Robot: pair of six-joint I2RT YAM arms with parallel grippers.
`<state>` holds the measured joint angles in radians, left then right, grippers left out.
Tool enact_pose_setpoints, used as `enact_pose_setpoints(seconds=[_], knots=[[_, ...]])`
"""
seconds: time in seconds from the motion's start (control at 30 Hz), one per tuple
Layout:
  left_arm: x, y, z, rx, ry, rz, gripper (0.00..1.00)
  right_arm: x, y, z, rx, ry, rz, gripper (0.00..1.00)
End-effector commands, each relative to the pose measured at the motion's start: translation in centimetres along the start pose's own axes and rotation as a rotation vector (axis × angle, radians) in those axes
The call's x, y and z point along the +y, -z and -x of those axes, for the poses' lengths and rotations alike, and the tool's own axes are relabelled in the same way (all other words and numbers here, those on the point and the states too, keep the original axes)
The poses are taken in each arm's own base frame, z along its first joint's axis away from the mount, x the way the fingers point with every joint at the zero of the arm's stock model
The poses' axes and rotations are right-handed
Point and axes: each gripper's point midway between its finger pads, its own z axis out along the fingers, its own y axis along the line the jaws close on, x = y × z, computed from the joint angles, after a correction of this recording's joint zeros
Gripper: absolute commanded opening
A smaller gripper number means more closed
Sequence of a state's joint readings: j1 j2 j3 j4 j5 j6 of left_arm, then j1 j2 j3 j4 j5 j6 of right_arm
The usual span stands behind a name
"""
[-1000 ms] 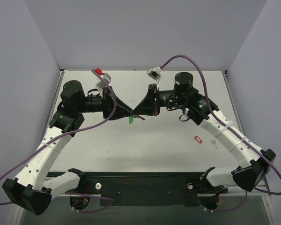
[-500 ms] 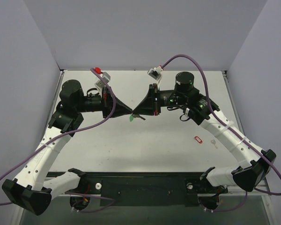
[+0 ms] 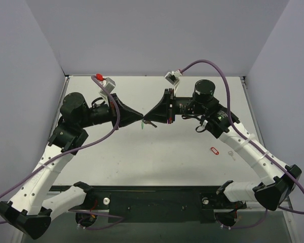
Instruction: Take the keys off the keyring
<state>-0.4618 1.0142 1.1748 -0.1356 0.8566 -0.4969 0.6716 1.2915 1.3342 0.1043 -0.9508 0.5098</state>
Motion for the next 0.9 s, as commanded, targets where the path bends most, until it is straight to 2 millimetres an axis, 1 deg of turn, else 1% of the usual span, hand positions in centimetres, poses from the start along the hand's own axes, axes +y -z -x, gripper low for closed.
enact_pose_setpoints(seconds=[0.0, 0.03, 0.07, 0.1, 0.13, 0.17, 0.2, 0.23, 0.27, 0.3, 0.33, 0.53, 0.73, 0.8, 0.83, 0.87], knots=[[-0.5, 0.1, 4.1, -0.191, -0.048, 0.090, 0.00, 0.7, -0.4, 1.9, -0.102, 0.048, 0.006, 0.00], [-0.4, -0.1, 3.9, -0.197, -0.025, 0.096, 0.00, 0.4, -0.5, 2.0, -0.122, 0.044, -0.008, 0.00], [-0.8, -0.1, 4.5, -0.224, -0.042, 0.083, 0.00, 0.4, -0.6, 2.6, -0.157, 0.048, -0.010, 0.00], [-1.0, -0.3, 4.6, -0.236, -0.035, 0.079, 0.00, 0.1, -0.5, 3.1, -0.197, 0.043, -0.034, 0.00], [-1.4, -0.6, 4.4, -0.234, -0.030, 0.068, 0.00, 0.3, -0.6, 3.8, -0.235, 0.038, -0.017, 0.00], [-1.2, -0.7, 4.6, -0.250, -0.034, 0.081, 0.00, 0.2, -0.6, 3.9, -0.251, 0.032, -0.017, 0.00], [-1.6, -1.0, 4.5, -0.253, -0.032, 0.073, 0.00, 0.3, -0.7, 4.5, -0.276, 0.030, -0.012, 0.00], [-1.4, -1.1, 4.5, -0.261, -0.021, 0.081, 0.00, 0.2, -0.7, 4.5, -0.286, 0.026, -0.011, 0.00], [-1.7, -1.2, 4.6, -0.268, -0.022, 0.073, 0.00, 0.5, -0.7, 5.0, -0.307, 0.024, 0.002, 0.00], [-1.6, -1.4, 4.6, -0.275, -0.017, 0.081, 0.00, 0.6, -0.8, 5.0, -0.313, 0.022, 0.005, 0.00], [-1.9, -1.5, 4.6, -0.278, -0.017, 0.075, 0.00, 0.7, -0.8, 5.3, -0.326, 0.020, 0.009, 0.00], [-1.7, -1.8, 5.1, -0.317, 0.001, 0.106, 0.00, 0.6, -0.6, 5.7, -0.364, 0.020, 0.004, 0.00], [-1.2, -2.3, 4.6, -0.313, 0.035, 0.133, 0.00, 0.6, -0.7, 5.6, -0.372, 0.010, 0.009, 0.00], [-1.4, -2.2, 4.7, -0.309, 0.030, 0.128, 0.00, 0.8, -0.7, 5.4, -0.366, 0.012, 0.015, 0.00], [-1.4, -2.0, 4.8, -0.309, 0.018, 0.137, 0.01, 0.9, -0.6, 5.3, -0.361, 0.011, 0.015, 0.00], [-1.3, -1.8, 4.8, -0.297, 0.012, 0.157, 0.07, 0.9, -0.5, 5.1, -0.351, 0.012, 0.016, 0.00]])
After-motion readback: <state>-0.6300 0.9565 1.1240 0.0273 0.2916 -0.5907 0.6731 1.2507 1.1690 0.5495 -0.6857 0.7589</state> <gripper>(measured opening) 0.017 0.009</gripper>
